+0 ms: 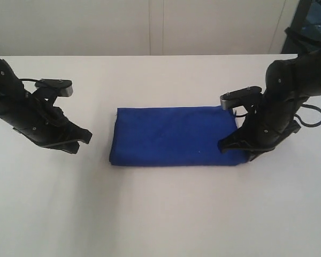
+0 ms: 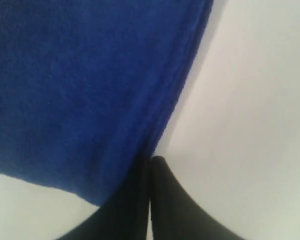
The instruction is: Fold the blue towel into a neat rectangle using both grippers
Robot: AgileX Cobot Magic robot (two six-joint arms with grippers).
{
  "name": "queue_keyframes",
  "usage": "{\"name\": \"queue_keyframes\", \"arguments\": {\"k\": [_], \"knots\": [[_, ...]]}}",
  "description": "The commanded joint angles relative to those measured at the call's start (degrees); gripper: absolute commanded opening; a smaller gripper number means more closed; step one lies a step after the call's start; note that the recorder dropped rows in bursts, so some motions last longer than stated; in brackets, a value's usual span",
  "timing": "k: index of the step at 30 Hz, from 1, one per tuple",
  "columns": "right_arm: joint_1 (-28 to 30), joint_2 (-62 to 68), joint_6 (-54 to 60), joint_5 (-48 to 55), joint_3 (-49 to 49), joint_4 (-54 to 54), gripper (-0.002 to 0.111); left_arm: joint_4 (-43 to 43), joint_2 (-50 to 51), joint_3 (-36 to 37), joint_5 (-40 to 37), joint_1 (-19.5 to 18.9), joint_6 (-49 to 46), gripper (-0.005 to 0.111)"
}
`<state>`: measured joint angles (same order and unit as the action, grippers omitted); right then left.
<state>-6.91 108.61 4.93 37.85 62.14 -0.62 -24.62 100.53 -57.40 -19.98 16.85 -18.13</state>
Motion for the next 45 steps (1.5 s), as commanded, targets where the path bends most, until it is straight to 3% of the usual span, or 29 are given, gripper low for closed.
{"name": "queue_keyframes", "arguments": {"k": [1, 6, 14, 23, 37, 45], "knots": [[0.5, -0.5, 2.3, 0.2, -0.4, -1.3, 0.0, -0.6, -0.5, 0.3, -0.6, -0.2, 0.4, 0.0], [0.7, -0.6, 1.6, 0.3, -0.1, -1.0, 0.0, -0.6, -0.5, 0.3, -0.6, -0.2, 0.3, 0.0], [5.1, -9.5, -1.7, 4.0, -0.6, -2.4, 0.0, 1.1, -5.8, 0.2, -6.7, -0.6, 1.9, 0.0], [7.5, -25.0, -1.4, 4.7, -9.2, -8.9, 0.0, 1.6, -14.9, 1.1, -21.5, -6.9, 5.5, 0.0], [7.5, -61.5, -3.6, 6.9, -23.7, -8.9, 0.0, 0.7, -50.3, 19.9, -21.4, -7.5, 6.4, 0.0], [7.5, -83.0, -3.6, 2.1, -30.2, -8.8, 0.0, 0.6, -73.1, 28.7, -14.0, -7.5, 5.4, 0.0]]}}
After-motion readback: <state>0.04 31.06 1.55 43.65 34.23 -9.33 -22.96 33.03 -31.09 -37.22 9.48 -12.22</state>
